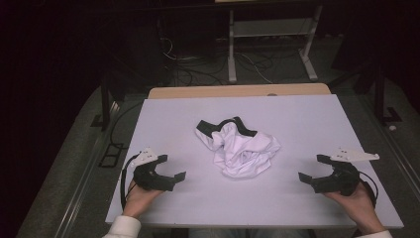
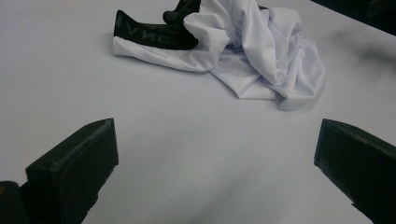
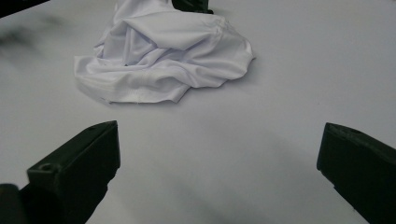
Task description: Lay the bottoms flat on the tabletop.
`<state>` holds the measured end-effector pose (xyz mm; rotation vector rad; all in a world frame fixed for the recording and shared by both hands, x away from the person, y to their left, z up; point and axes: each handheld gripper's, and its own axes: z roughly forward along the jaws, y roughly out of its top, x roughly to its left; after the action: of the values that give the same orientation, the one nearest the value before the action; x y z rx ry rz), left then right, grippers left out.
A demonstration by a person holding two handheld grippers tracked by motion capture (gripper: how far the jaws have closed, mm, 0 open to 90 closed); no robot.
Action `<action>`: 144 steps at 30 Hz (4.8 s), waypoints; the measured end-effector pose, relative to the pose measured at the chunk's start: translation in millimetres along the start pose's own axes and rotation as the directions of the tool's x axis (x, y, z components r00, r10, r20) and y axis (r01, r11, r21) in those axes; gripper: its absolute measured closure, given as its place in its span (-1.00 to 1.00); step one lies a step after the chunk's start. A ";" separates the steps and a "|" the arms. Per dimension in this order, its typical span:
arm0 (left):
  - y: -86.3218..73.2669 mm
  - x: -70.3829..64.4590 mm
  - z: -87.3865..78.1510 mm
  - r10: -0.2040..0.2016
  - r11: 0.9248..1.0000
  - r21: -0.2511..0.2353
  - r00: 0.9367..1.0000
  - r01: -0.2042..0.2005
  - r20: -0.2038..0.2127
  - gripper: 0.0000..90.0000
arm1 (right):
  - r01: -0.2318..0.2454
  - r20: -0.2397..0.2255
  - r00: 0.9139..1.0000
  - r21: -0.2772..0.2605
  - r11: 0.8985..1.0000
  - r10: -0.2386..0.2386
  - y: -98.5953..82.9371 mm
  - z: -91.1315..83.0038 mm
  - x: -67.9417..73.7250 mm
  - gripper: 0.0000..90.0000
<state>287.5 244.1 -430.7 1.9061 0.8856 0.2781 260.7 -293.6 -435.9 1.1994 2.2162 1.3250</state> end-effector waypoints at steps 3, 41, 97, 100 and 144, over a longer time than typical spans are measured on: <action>0.1 -0.4 -0.9 -0.001 1.000 -0.002 1.000 0.001 0.000 -1.00 | 0.000 -0.002 1.000 -0.003 1.000 0.000 0.9 0.5 1.0 -1.00; 53.3 -6.5 6.0 0.075 0.997 0.032 0.997 -0.076 0.007 -1.00 | -0.005 0.015 1.000 0.030 1.000 0.005 45.4 4.0 -8.0 -1.00; 124.6 39.6 43.6 0.113 0.991 0.062 0.993 -0.115 0.038 -1.00 | 0.018 -0.038 0.999 0.069 0.997 -0.016 137.0 69.6 -28.8 -1.00; 126.5 44.1 46.9 0.103 0.992 0.068 0.994 -0.105 0.035 -1.00 | 0.025 -0.040 0.999 0.082 0.996 -0.022 142.3 75.4 -27.3 -1.00; 102.9 87.8 112.3 -0.093 0.992 0.084 0.996 0.093 -0.006 -1.00 | -0.120 -0.131 0.980 0.226 0.967 0.152 160.1 156.5 -1.6 -0.77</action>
<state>457.2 201.0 -414.5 1.9360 0.9984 0.1896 438.2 -166.4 -386.5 1.3945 2.4770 1.2858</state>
